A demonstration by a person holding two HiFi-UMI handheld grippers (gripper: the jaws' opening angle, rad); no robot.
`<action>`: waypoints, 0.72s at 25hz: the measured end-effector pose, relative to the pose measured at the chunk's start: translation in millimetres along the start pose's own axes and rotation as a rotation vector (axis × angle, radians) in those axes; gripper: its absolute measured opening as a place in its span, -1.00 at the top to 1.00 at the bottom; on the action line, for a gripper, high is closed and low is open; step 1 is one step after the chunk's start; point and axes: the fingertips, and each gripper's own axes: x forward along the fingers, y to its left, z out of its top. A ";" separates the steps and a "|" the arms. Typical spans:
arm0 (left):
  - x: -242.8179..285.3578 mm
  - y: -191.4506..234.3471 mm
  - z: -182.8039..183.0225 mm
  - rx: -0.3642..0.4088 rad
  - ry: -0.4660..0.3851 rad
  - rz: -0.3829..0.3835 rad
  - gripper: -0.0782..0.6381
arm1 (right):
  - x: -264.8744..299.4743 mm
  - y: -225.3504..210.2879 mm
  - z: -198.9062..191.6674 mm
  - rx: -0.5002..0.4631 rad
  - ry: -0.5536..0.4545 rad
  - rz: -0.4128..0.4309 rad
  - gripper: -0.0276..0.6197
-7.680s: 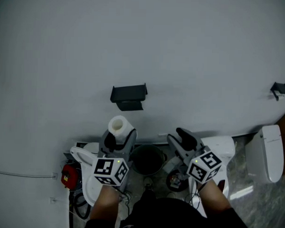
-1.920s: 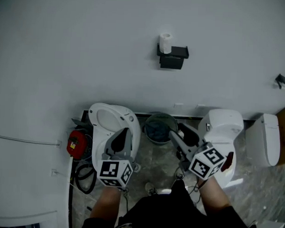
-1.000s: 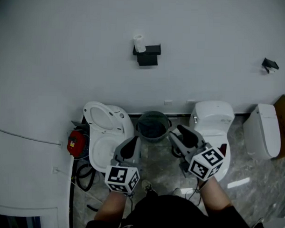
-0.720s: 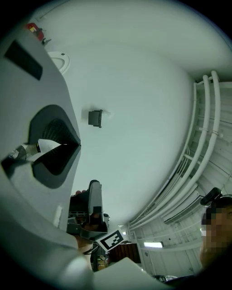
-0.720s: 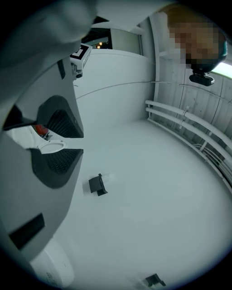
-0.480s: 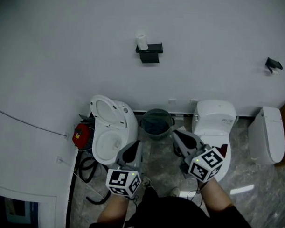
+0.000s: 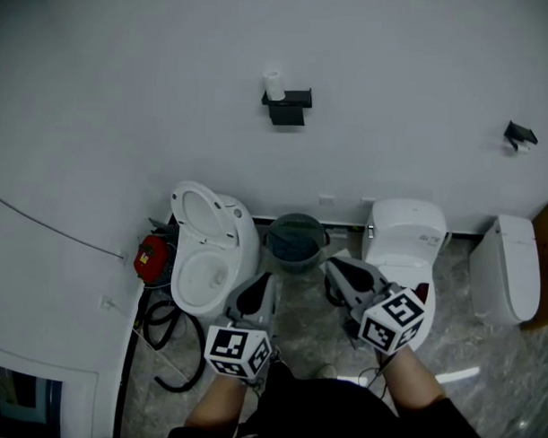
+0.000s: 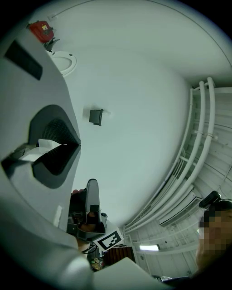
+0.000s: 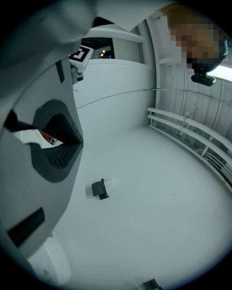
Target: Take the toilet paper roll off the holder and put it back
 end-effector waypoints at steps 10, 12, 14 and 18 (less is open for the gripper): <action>2.8 -13.1 7.1 0.018 0.000 -0.015 0.77 | -7.6 0.3 6.2 -0.008 -0.005 0.004 0.92; 3.2 -15.5 6.1 0.019 -0.001 -0.016 0.77 | -10.1 -0.9 4.2 -0.008 -0.002 0.005 0.92; 4.1 -17.2 5.1 0.020 -0.002 -0.017 0.77 | -11.6 -1.8 2.8 -0.010 -0.001 0.006 0.92; 4.9 -20.1 3.9 0.021 0.000 -0.022 0.77 | -14.0 -2.3 2.6 -0.005 -0.005 0.006 0.92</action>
